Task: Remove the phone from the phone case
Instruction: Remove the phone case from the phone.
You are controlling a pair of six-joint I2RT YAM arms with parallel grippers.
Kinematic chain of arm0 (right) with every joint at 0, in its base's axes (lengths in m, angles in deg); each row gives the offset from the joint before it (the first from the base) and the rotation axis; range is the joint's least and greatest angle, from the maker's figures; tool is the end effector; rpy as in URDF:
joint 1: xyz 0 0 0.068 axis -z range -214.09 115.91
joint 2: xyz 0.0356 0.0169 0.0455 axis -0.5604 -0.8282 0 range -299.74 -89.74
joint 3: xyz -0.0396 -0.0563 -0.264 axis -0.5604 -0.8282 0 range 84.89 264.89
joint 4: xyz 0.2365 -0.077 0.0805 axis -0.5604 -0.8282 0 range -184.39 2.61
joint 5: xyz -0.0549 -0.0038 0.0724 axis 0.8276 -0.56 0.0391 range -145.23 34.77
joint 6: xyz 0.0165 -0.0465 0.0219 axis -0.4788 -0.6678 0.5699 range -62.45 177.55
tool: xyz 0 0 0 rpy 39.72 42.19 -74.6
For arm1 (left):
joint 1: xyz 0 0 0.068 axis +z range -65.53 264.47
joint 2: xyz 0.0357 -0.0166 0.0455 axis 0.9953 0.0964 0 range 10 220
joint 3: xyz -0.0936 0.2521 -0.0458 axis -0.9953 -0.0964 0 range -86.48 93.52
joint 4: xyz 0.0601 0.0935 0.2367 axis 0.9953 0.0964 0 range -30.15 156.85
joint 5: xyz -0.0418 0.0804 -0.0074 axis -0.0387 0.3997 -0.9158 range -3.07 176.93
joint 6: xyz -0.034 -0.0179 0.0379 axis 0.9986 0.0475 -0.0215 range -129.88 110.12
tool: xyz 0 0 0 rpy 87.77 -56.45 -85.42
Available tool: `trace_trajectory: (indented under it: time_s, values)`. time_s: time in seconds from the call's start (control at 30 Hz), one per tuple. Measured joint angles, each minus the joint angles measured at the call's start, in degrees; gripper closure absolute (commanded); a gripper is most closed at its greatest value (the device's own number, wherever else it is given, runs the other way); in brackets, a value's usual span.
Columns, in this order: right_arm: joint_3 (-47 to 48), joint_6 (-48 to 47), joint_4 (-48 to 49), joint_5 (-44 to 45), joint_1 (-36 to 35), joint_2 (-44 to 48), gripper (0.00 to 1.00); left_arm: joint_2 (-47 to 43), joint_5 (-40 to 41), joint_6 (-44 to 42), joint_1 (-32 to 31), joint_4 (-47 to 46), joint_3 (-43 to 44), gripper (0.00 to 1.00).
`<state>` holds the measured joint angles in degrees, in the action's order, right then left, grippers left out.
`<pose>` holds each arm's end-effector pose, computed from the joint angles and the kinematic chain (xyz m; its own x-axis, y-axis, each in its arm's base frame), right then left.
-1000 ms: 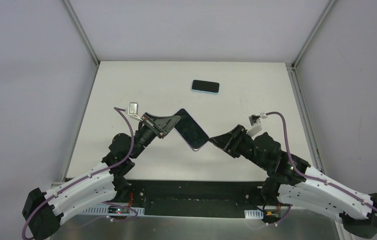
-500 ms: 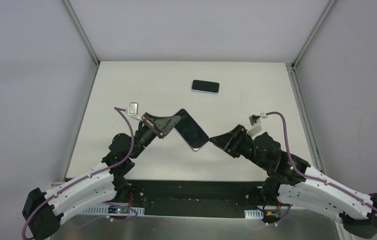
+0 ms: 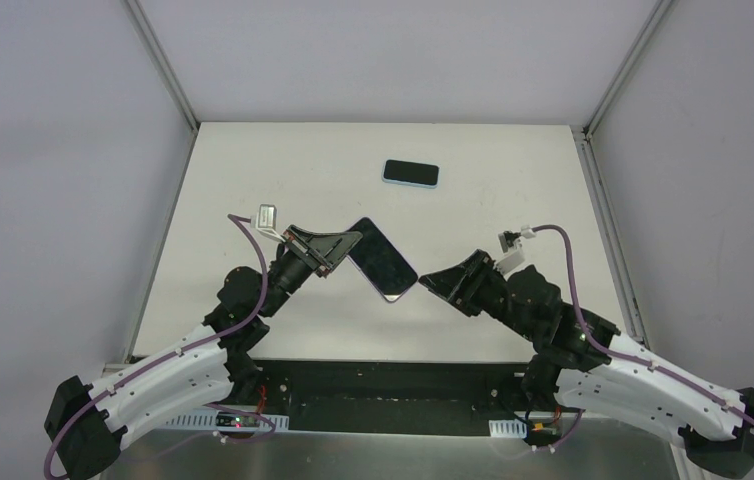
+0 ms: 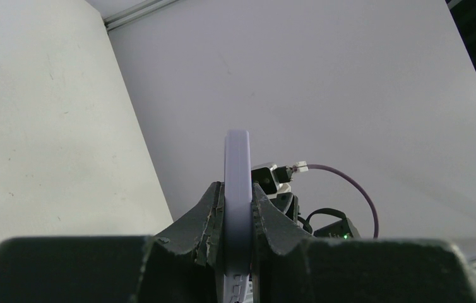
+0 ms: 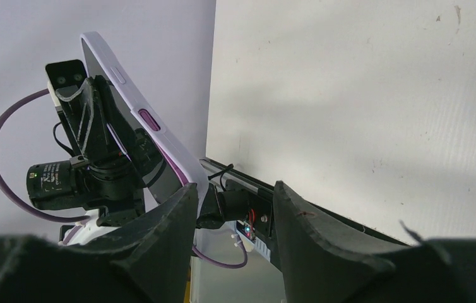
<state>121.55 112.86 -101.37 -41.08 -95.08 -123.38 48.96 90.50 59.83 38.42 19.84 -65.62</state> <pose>0.0795 0.1255 0.3119 -0.6541 0.4646 -0.5970 -0.3406 0.5238 0.7808 0.1182 -0.1193 0.3013 -0.5466 -0.7818 -0.2999 0.4780 0.0027 -0.8783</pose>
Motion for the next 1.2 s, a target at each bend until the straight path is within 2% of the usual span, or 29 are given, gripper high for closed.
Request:
trace_trajectory:
  time_s: [0.8,1.2]
  values:
    - [-0.76,-0.09,-0.35,-0.07,0.02,1.79,0.44,0.5,-0.04,-0.04,0.0,0.0,0.55,1.0]
    - [-0.79,-0.07,-0.28,-0.09,0.02,1.84,0.49,1.22,-0.04,0.0,0.0,0.02,0.55,1.0]
